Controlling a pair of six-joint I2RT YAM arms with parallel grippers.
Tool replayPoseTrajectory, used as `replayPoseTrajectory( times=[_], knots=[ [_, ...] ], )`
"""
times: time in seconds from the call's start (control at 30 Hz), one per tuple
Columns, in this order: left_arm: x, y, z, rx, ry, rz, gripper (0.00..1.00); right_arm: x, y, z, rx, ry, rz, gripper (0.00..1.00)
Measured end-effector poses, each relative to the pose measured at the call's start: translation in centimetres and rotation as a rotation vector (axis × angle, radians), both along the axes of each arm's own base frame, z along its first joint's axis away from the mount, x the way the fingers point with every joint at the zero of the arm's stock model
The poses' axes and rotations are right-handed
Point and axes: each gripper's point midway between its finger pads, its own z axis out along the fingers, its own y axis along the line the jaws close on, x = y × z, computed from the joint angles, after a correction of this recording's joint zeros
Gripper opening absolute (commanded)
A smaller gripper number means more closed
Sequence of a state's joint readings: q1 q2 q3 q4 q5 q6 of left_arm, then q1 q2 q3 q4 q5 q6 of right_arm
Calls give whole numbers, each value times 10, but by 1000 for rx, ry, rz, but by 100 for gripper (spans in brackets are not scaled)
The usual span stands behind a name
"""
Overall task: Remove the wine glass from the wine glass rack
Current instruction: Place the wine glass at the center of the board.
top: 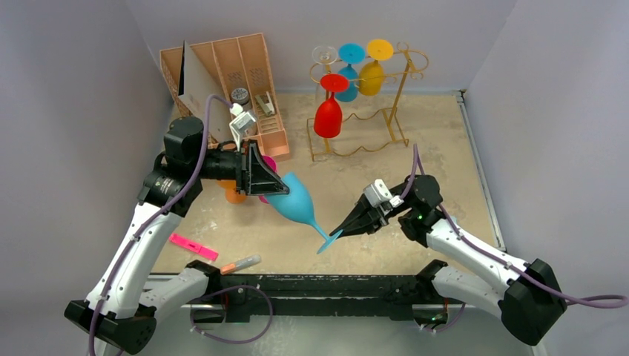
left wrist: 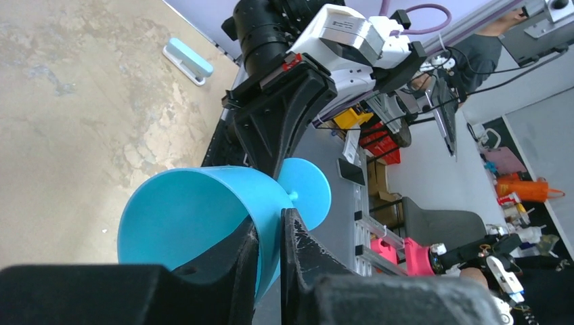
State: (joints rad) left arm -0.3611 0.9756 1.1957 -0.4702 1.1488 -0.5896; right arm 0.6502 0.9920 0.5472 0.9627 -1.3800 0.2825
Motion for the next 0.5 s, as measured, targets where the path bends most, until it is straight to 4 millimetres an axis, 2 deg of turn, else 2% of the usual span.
replayPoseTrajectory(
  times=[0.1, 0.17, 0.3, 0.5],
  knots=[
    [-3, 0, 1, -7, 3, -20, 7, 1, 1, -3, -3, -4, -2, 0],
    [-4, 0, -1, -11, 7, -29, 0, 2, 1, -6, -8, -6, -4, 0],
    [-6, 0, -4, -15, 20, -47, 0, 3, 1, -11, -21, -9, -8, 0],
    [-17, 3, 5, -33, -30, -61, 0, 7, 2, -7, -36, -63, -48, 4]
  ],
)
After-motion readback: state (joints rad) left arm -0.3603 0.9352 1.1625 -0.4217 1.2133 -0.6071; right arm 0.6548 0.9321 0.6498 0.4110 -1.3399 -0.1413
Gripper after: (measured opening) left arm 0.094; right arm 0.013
